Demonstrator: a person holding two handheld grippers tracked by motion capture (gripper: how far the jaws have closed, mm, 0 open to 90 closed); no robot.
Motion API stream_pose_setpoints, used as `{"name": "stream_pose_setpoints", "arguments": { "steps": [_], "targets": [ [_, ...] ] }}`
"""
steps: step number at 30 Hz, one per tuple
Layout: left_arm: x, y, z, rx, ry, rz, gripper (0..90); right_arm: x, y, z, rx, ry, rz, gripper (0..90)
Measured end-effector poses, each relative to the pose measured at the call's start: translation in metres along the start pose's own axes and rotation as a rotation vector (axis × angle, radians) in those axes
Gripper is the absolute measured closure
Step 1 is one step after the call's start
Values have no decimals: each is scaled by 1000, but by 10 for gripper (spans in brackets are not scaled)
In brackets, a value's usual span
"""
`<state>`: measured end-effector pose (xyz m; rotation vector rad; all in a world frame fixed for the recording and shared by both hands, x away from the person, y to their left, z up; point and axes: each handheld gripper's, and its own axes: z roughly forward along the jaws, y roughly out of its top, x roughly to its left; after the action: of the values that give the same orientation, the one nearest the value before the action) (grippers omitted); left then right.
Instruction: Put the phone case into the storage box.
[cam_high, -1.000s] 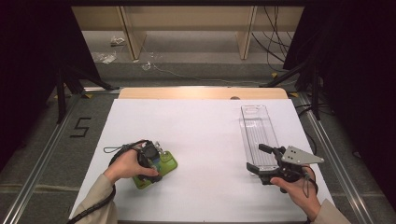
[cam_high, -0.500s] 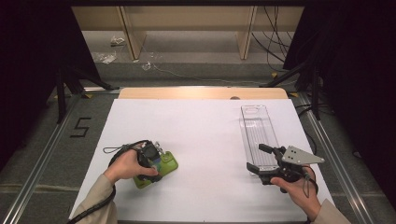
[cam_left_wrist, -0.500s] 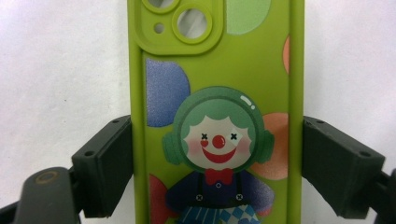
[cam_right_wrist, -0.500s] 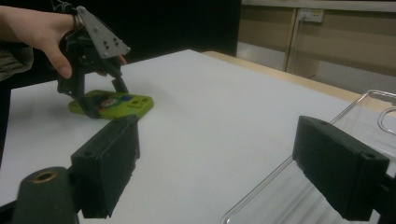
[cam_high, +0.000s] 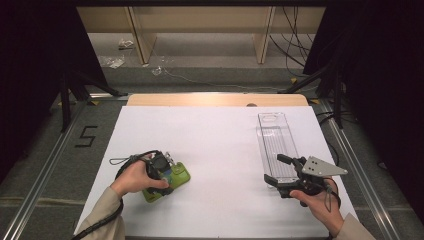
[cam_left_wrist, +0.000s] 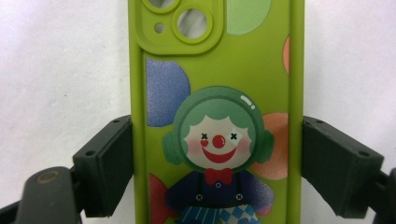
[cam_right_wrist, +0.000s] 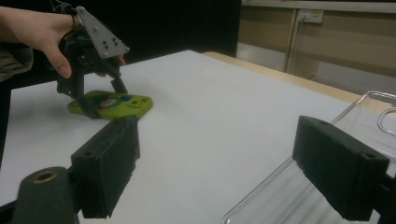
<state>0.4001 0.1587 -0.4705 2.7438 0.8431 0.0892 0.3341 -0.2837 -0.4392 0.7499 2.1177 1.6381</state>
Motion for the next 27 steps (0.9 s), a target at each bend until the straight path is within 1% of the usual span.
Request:
{"name": "stream_pose_setpoints", "arguments": {
  "steps": [4, 8, 18, 21, 27],
  "targets": [
    [0, -2, -1, -7, -2, -2, 162, 0, 0, 0, -1, -1, 1, 158],
    [-1, -2, -3, -22, 6, 3, 162, 0, 0, 0, 0, 0, 2, 158],
    [-7, 0, -10, -67, 23, 12, 162, 0, 0, 0, -1, -1, 2, 158],
    [-8, 0, -12, -81, 20, 14, 162, 0, 0, 0, 0, -1, 2, 158],
    [-11, 0, -15, -106, 27, 19, 162, 0, 0, 0, 0, 0, 3, 158]
  ]
}}
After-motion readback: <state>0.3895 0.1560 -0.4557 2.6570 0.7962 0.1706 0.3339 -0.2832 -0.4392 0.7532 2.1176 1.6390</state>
